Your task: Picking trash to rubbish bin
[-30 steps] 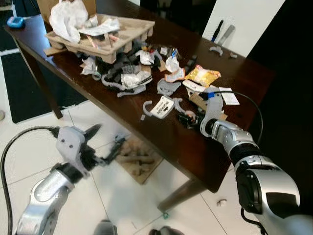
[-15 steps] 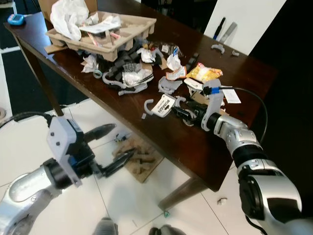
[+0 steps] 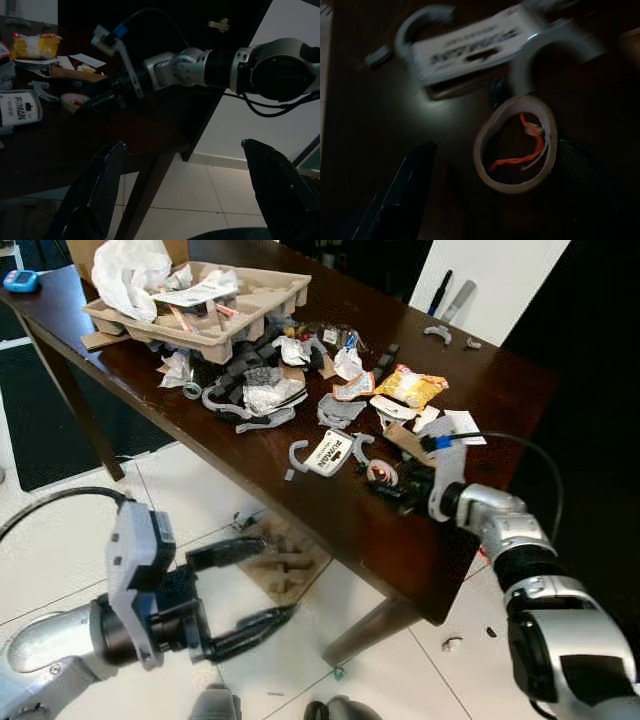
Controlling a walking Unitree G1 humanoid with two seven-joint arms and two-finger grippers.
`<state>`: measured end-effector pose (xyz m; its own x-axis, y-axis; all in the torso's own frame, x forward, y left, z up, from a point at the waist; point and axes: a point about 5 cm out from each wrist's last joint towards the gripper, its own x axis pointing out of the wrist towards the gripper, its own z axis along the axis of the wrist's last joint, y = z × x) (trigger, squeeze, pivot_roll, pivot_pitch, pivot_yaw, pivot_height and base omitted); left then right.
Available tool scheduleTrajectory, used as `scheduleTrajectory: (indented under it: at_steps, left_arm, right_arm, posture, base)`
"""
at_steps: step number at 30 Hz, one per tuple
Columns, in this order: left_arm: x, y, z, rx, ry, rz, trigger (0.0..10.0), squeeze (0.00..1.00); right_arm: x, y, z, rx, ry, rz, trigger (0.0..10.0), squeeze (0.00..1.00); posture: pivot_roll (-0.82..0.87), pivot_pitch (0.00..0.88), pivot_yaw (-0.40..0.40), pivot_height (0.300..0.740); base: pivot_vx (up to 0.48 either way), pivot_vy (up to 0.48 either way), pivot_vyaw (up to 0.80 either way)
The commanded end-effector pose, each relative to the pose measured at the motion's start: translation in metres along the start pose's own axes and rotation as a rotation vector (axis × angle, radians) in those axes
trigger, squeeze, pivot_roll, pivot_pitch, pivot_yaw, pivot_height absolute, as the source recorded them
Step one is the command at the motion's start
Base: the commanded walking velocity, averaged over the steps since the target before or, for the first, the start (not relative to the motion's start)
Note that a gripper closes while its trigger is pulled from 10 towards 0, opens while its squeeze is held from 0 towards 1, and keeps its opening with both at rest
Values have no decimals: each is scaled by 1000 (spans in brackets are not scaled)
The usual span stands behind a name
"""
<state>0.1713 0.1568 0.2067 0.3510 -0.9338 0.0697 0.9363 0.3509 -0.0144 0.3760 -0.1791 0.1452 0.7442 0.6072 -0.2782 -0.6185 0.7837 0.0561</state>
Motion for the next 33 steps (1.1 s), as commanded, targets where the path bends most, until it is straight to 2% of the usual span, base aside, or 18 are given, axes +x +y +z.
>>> scheduleTrajectory:
  at_steps: [1, 4, 12, 20, 24, 25, 26, 27, 28, 29, 31, 33]
  left_arm:
    - [-1, -3, -5, -31, 26, -31, 10000, 0]
    - [-1, -6, -4, -52, 16, -59, 10000, 0]
    - [-1, -9, -1, -52, 12, -79, 10000, 0]
    - [-4, -11, 1, -64, 17, -99, 10000, 0]
    - [-14, -1, -1, -50, 53, 7, 10000, 0]
    - [-20, 3, -3, -43, 89, 46, 10000, 0]
    - [-20, 3, -3, -43, 89, 46, 10000, 0]
    - [-25, 7, -5, -37, 116, 89, 10000, 0]
    - [-39, 18, -6, -14, 166, 190, 10000, 0]
    - [-39, 18, -6, -14, 166, 190, 10000, 0]
    - [-51, 25, -3, 9, 190, 266, 10000, 0]
    - [-57, 28, 0, 23, 195, 296, 10000, 0]
  right_arm:
    - [-2, 0, -7, 2, 34, -4, 10000, 0]
    - [-1, -1, -14, 42, 94, -29, 10000, 0]
    - [-1, -4, -12, 32, 67, -81, 10000, 0]
    - [10, 11, -34, 66, 152, -103, 10000, 0]
    - [13, 16, -39, 85, 166, -109, 10000, 0]
    - [13, 15, -40, 89, 173, -120, 10000, 0]
    - [13, 15, -40, 89, 173, -120, 10000, 0]
    - [13, 15, -42, 91, 179, -132, 10000, 0]
    - [13, 13, -43, 97, 183, -153, 10000, 0]
    - [13, 13, -43, 97, 183, -153, 10000, 0]
    - [12, 12, -41, 98, 179, -166, 10000, 0]
    - [12, 11, -40, 97, 176, -173, 10000, 0]
  posture:
    - [255, 174, -113, 740]
    - [251, 182, -115, 740]
    - [246, 184, -114, 740]
    - [246, 184, -114, 740]
    - [246, 184, -114, 740]
    - [246, 184, -114, 740]
    - [246, 184, -114, 740]
    - [246, 184, -114, 740]
    - [246, 184, -114, 740]
    - [246, 184, -114, 740]
    - [245, 191, -111, 740]
    - [245, 191, -111, 740]
  base:
    - [0, 0, 0]
    - [0, 0, 0]
    - [0, 0, 0]
    - [0, 0, 0]
    - [0, 0, 0]
    - [0, 0, 0]
    - [0, 0, 0]
    - [0, 0, 0]
    - [0, 0, 0]
    - [0, 0, 0]
    - [0, 0, 0]
    - [0, 0, 0]
